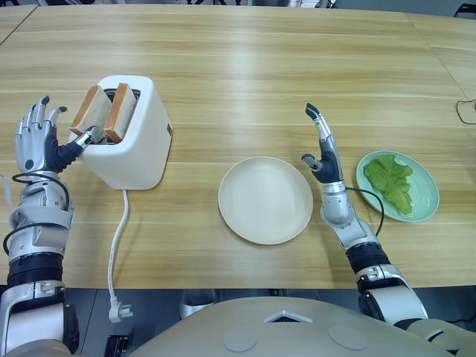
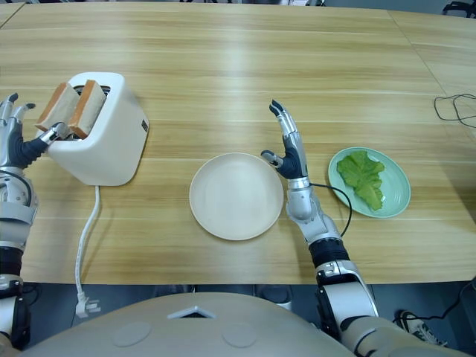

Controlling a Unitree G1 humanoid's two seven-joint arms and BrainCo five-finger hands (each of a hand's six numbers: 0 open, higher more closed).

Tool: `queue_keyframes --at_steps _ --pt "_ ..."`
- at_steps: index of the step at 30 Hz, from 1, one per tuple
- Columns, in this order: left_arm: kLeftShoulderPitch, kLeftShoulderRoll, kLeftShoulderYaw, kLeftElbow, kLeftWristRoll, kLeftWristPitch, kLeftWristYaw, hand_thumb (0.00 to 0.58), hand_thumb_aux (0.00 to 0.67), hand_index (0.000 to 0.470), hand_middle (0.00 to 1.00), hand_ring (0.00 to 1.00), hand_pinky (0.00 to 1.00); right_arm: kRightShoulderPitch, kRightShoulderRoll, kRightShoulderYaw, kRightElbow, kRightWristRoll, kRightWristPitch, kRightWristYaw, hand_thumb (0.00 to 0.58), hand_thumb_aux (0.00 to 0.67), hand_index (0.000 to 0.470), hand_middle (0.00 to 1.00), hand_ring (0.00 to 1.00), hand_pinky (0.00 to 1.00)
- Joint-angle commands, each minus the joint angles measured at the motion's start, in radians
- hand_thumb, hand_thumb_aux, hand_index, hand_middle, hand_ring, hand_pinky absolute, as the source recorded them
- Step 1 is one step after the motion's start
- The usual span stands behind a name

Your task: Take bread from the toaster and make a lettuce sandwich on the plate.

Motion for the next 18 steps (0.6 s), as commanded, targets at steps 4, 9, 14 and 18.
queue_keyframes --at_steps 4,9,14,18 --pt "-0.016 0.004 -0.067 -0.015 0.004 0.006 -0.004 0.58 0.67 0.46 0.68 0.68 0.68 -0.01 -0.009 0.015 0.02 -0.014 0.021 -0.017 0.0 0.0 0.0 0.0 0.0 0.0" --pt "-0.039 0.003 -0.063 0.001 -0.019 -0.002 0.015 0.58 0.67 0.46 1.0 1.0 1.0 -0.013 -0.009 0.019 0.022 -0.019 0.025 -0.022 0.0 0.0 0.0 0.0 0.0 0.0" --pt "-0.068 -0.01 -0.012 -0.006 -0.059 -0.017 0.106 0.58 0.67 0.46 1.0 1.0 1.0 -0.016 -0.01 0.022 0.031 -0.018 0.034 -0.036 0.0 0.0 0.0 0.0 0.0 0.0" --pt "-0.124 -0.037 0.054 -0.007 -0.156 -0.118 0.207 0.58 0.67 0.46 1.0 1.0 1.0 -0.015 -0.011 0.026 0.036 -0.022 0.039 -0.05 0.0 0.0 0.0 0.0 0.0 0.0"
